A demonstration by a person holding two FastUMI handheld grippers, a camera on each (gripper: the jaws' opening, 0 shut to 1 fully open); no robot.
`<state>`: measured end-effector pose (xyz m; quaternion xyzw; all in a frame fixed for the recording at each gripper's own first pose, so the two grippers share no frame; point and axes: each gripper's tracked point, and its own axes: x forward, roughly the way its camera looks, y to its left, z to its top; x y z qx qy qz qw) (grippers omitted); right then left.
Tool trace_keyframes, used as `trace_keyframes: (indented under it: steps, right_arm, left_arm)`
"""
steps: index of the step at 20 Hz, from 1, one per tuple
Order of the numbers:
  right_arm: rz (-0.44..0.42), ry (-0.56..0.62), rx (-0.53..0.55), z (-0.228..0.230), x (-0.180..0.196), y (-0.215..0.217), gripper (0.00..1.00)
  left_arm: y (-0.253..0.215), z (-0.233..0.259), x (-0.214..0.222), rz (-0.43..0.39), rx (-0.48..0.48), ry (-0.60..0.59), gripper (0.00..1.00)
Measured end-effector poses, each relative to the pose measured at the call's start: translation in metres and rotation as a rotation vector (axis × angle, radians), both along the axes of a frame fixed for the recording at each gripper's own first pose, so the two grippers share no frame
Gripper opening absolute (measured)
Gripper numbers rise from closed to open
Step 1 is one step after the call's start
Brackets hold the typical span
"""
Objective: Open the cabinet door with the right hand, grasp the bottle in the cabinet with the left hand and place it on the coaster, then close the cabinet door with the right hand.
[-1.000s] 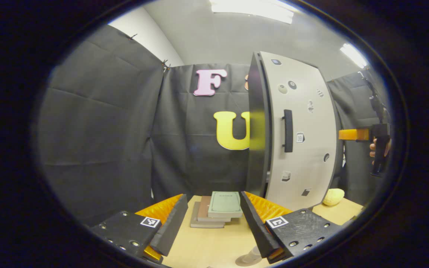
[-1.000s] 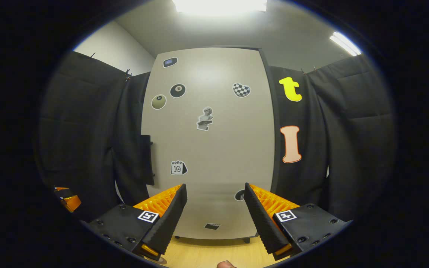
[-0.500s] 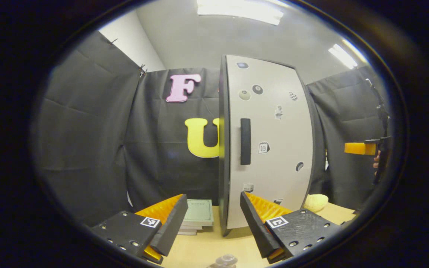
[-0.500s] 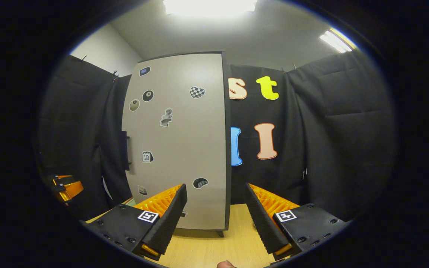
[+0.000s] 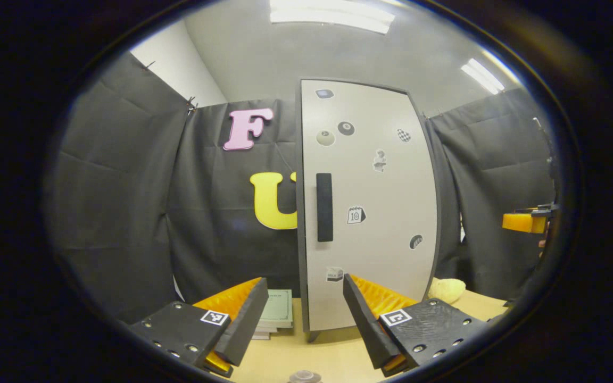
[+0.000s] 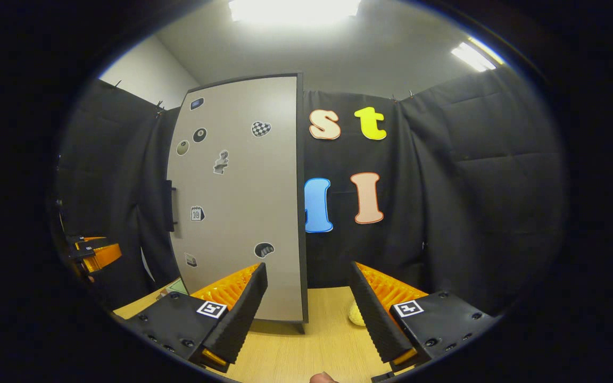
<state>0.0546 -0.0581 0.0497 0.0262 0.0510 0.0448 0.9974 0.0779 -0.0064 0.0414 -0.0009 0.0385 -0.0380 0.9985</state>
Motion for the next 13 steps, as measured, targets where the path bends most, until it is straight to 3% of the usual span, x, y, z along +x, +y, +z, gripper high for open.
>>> trace_keyframes:
  steps: [13]
  right_arm:
    - [0.027, -0.011, 0.000, -0.006, -0.005, -0.001, 0.98]
  left_arm:
    - [0.013, 0.006, -0.010, 0.055, 0.029, -0.005, 0.88]
